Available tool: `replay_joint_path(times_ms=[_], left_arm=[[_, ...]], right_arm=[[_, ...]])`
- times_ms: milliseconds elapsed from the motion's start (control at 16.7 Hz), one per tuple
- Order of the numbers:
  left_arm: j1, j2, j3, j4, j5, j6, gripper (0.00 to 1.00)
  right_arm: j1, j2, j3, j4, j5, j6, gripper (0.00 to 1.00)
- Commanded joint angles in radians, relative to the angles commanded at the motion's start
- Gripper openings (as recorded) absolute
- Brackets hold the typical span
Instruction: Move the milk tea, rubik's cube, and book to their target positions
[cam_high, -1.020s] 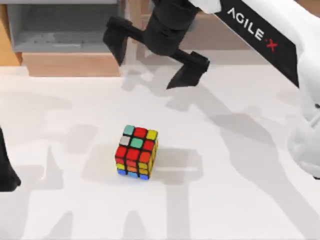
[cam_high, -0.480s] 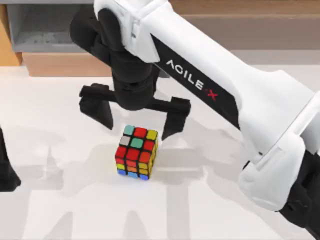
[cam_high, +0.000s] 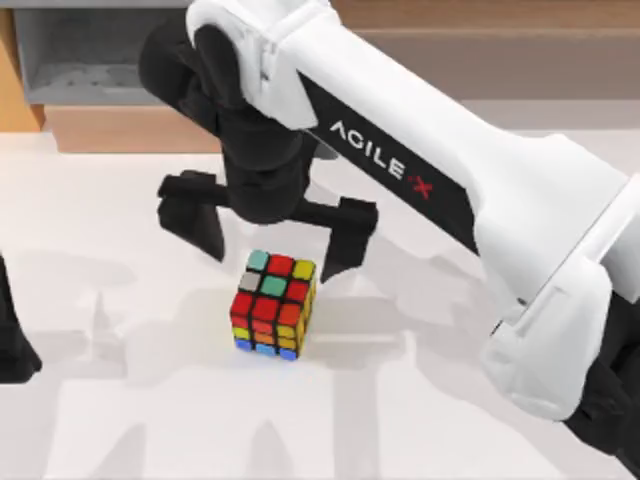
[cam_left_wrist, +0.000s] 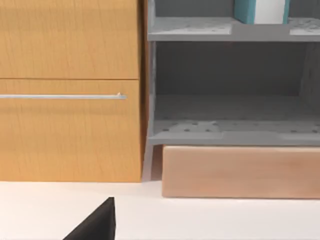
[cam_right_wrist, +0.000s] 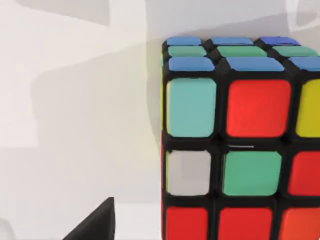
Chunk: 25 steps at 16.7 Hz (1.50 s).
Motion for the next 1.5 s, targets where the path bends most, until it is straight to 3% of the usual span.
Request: replay_joint_path(times_ms=[480, 840, 1500], left_arm=[[0.0, 0.0, 0.0, 0.0, 0.0, 0.0, 1.0], [0.0, 0.0, 0.0, 0.0, 0.0, 0.0, 1.0], [0.0, 0.0, 0.0, 0.0, 0.0, 0.0, 1.0]], right_arm=[[0.004, -0.122, -0.423, 0.293, -0.001, 0.003, 1.0], [0.005, -0.132, -0.463, 0.327, -0.002, 0.004, 1.0], [0.005, -0.132, -0.463, 0.327, -0.002, 0.004, 0.17]])
